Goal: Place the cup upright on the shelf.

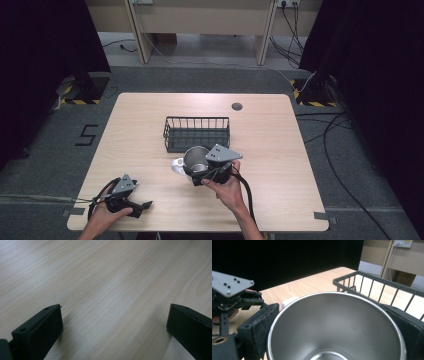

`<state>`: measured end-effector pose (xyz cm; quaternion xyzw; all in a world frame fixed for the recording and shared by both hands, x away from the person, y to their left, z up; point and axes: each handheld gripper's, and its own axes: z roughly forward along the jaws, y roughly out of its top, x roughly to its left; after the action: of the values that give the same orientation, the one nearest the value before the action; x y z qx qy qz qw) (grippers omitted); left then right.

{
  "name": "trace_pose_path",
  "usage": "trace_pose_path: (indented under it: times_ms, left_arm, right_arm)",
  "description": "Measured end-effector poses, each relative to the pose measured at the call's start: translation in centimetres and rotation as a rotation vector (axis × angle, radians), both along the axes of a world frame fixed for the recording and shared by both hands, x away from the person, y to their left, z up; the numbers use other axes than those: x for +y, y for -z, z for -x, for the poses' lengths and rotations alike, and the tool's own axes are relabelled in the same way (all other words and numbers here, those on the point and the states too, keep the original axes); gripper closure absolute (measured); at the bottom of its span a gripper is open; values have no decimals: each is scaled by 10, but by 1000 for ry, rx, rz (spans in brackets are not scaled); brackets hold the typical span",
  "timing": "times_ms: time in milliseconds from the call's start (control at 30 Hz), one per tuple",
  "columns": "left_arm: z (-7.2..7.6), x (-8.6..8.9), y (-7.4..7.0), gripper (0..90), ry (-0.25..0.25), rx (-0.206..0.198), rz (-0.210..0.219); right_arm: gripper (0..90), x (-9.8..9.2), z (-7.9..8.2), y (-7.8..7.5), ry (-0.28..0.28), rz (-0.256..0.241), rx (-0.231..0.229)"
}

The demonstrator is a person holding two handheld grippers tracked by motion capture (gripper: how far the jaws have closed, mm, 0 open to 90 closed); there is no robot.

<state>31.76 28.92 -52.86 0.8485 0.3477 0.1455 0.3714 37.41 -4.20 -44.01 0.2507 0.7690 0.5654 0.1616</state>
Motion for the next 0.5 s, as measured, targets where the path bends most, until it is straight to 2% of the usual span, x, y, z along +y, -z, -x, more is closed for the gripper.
trace_pose_path:
  times_ms: [500]
  left_arm:
    - [0, 0, 0, 0, 0, 0, 0]
  right_arm:
    - [65, 0, -16, -21, 23, 0, 2]
